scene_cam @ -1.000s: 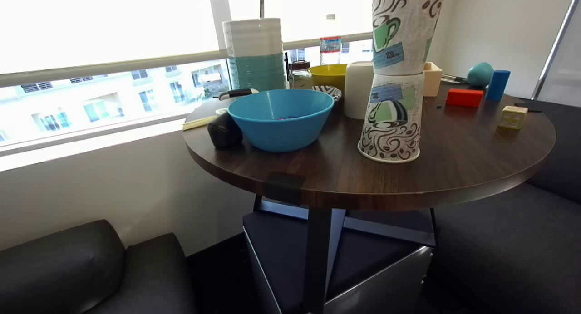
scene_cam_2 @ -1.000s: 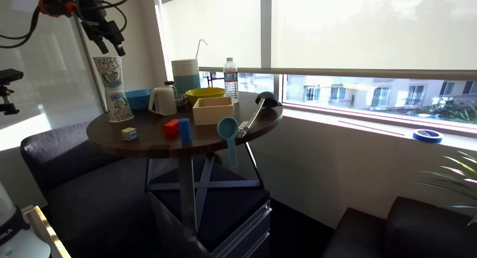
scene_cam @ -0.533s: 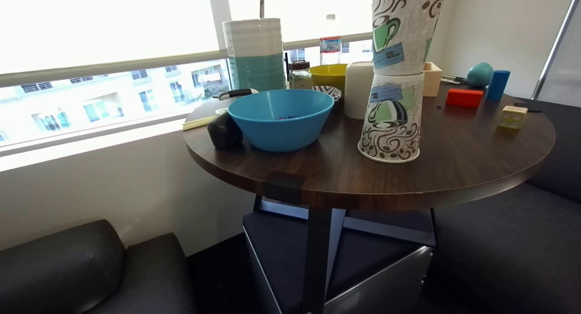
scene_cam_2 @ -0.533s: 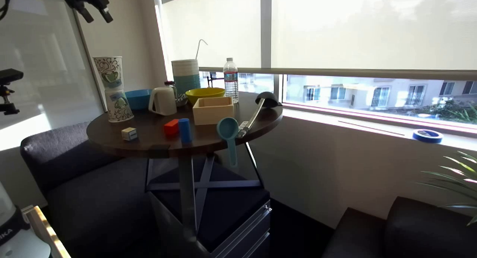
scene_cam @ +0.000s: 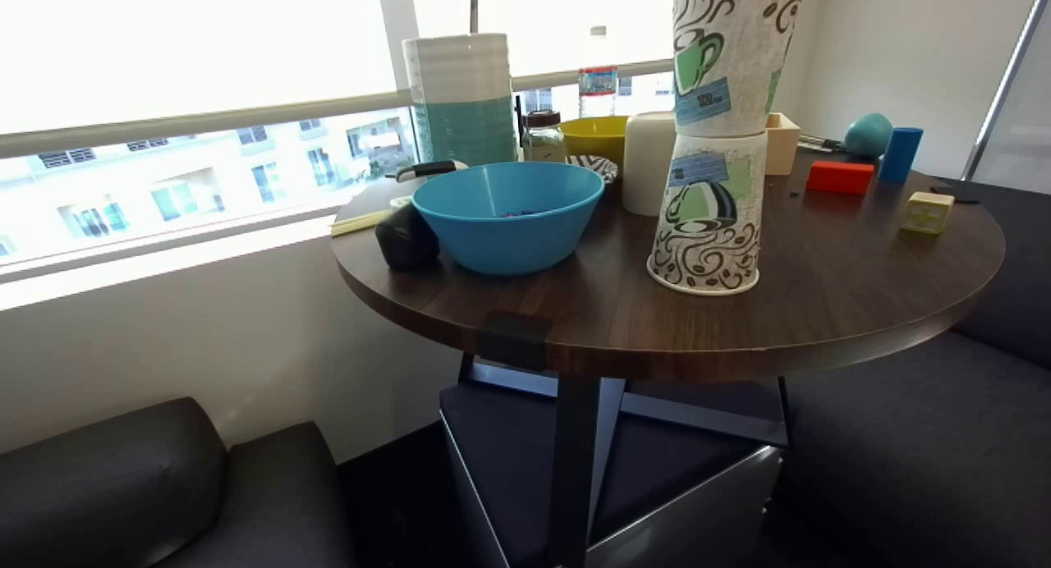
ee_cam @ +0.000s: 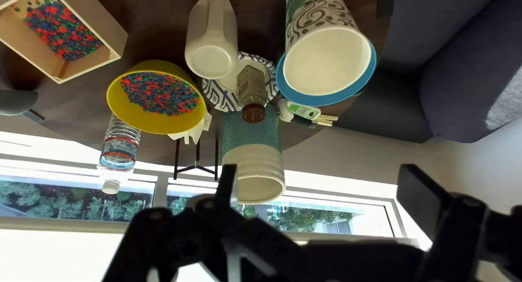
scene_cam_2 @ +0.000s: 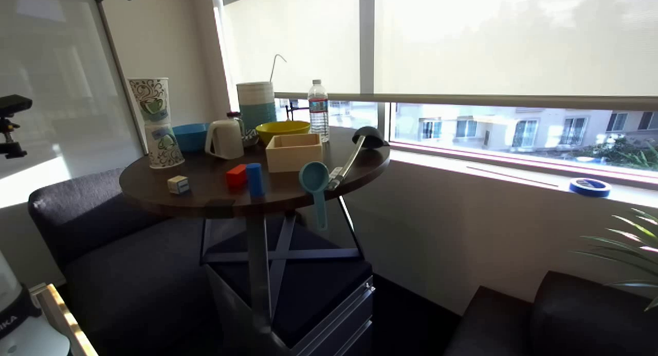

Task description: Put the paper cup lying on the table upside down and pick up the other paper cup and put it on top of the paper cup

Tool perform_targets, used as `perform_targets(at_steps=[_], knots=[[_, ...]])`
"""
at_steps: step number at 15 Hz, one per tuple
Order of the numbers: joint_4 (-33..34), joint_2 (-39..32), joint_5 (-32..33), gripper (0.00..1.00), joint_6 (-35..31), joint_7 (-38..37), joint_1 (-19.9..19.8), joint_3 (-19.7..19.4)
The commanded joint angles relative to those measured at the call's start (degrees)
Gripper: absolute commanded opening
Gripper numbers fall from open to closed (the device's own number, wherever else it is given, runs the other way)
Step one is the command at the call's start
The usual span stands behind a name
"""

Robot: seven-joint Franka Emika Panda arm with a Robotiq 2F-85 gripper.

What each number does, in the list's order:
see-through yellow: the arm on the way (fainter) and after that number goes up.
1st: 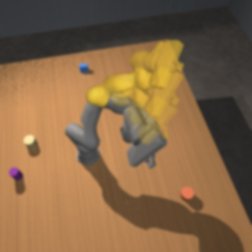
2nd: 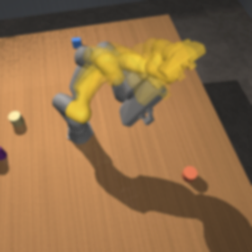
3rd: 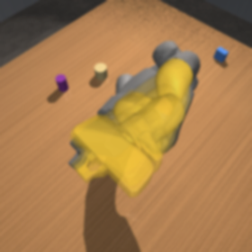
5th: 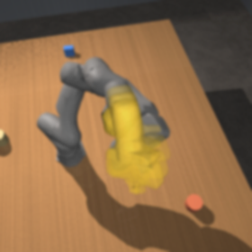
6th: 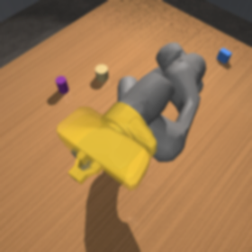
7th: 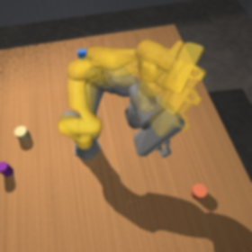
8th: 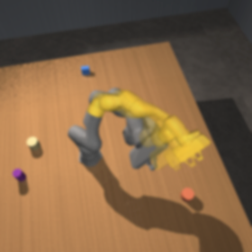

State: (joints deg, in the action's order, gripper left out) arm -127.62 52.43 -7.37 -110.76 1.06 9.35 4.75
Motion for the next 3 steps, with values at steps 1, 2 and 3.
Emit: perform_targets(at_steps=[1,2,3], knots=[[0.25,-0.24,-0.30,1.00,0.20,0.23,-0.43,0.24],[0.24,-0.42,-0.29,1.00,0.20,0.22,-0.44,0.25],[0.24,-0.51,-0.29,1.00,0.20,0.22,-0.45,0.24]])
